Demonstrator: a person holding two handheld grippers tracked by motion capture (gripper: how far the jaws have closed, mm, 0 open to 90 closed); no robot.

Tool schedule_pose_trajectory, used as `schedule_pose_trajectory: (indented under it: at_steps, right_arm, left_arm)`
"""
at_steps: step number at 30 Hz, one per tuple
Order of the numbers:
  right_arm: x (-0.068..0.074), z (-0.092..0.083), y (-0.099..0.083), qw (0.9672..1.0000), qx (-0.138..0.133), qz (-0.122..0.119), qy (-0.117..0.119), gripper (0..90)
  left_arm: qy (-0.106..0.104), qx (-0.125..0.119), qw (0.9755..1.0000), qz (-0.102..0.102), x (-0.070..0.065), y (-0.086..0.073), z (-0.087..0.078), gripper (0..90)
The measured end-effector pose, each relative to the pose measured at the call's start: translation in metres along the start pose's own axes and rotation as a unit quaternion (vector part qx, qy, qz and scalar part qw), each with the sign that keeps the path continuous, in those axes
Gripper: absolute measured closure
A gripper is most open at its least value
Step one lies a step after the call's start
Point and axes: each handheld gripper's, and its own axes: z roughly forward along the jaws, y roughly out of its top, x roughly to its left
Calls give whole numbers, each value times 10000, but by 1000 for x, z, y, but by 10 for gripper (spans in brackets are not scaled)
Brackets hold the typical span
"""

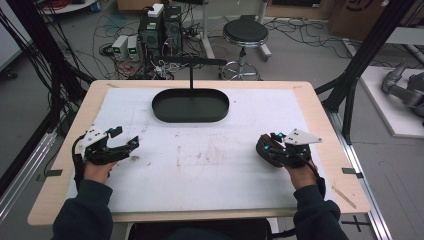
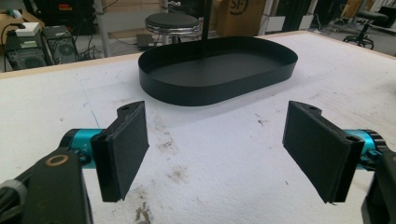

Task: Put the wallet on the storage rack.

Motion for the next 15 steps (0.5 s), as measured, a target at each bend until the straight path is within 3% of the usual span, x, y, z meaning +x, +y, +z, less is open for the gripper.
schedule_pose_trajectory:
  at_steps: [10, 14, 15]
  right_arm:
    - [-3, 0, -2, 9999, -43, 86, 56, 457]
    - [-6, -2, -3, 9997, -172, 134, 141, 358]
    - [-7, -2, -4, 9996, -168, 163, 168, 293]
  left_arm:
    - [2, -3, 10000, -5, 0, 0, 0, 223]
    - [-11, -10, 10000, 3, 0, 0, -1, 223]
    - [-13, -7, 10000, 6, 0, 0, -1, 223]
